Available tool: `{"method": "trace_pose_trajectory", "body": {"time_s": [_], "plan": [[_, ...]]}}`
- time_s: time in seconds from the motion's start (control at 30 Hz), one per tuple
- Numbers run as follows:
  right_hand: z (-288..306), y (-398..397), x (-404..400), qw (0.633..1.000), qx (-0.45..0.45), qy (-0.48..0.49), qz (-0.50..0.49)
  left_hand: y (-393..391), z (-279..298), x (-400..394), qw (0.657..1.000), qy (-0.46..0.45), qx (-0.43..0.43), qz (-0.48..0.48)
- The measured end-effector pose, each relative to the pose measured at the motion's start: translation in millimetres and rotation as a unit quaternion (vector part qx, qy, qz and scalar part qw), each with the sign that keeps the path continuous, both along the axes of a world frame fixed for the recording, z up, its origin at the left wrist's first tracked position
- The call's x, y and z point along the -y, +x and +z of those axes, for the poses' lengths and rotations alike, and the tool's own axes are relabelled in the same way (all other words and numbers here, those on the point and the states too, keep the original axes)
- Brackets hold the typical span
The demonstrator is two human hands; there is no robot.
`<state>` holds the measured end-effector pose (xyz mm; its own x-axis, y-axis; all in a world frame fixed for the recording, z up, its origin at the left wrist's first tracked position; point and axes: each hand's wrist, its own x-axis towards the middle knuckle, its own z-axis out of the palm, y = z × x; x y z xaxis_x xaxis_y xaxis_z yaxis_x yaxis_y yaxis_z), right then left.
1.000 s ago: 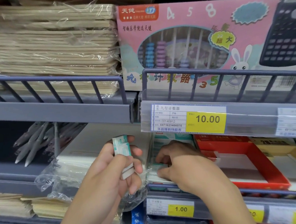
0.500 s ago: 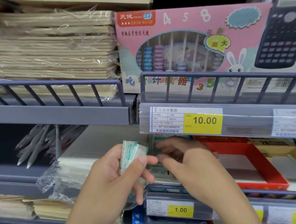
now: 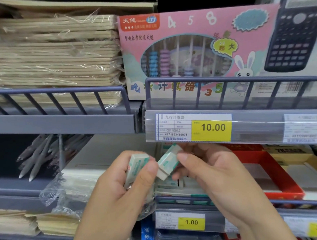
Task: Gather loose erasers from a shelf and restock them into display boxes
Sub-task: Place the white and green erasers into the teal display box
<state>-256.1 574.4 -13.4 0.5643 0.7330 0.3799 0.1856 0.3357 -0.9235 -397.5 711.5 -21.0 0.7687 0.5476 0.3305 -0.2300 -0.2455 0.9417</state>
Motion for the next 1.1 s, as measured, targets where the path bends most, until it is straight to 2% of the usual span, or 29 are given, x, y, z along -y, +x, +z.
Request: {"method": "trace_pose_trajectory", "body": {"time_s": [0.17,0.43,0.5,0.6,0.63,0.73,0.83,0.97,1.1], "plan": [[2.7,-8.1,-2.2,1.0,-0.011,0.016,0.011,-2.9,1.4,3.4,0.998,0.069,-0.004,0.013],[-4.9,-9.9,1.6,0.999,-0.04,-0.029,0.004,-3.7,-6.6,-1.9,0.998,0.057,-0.026,0.029],[-3.9,-4.0,6.3,0.997,-0.021,-0.062,-0.031,-4.2,-7.2,-5.0,0.998,0.033,-0.024,0.039],[-2.7,9.9,13.8,0.971,0.106,-0.184,-0.112,-4.1,-6.9,-7.5,0.999,-0.017,-0.014,0.042],[-0.7,13.2,14.6,0.964,0.124,-0.202,-0.123,-4.0,-6.7,-8.0,0.999,-0.029,-0.013,0.039],[6.3,21.4,12.2,0.941,0.158,-0.271,-0.129,-4.8,-6.3,-9.6,0.999,-0.046,-0.012,0.027],[12.5,27.9,5.5,0.896,0.231,-0.366,-0.1,-5.4,-7.8,-11.7,0.999,-0.032,-0.017,0.033],[16.2,33.6,-11.6,0.855,0.262,-0.444,-0.048,-4.4,-8.9,-13.7,0.999,-0.029,-0.017,0.039],[14.2,35.5,-24.0,0.846,0.262,-0.462,-0.035,-4.8,-9.0,-14.9,0.999,-0.034,-0.015,0.04]]}}
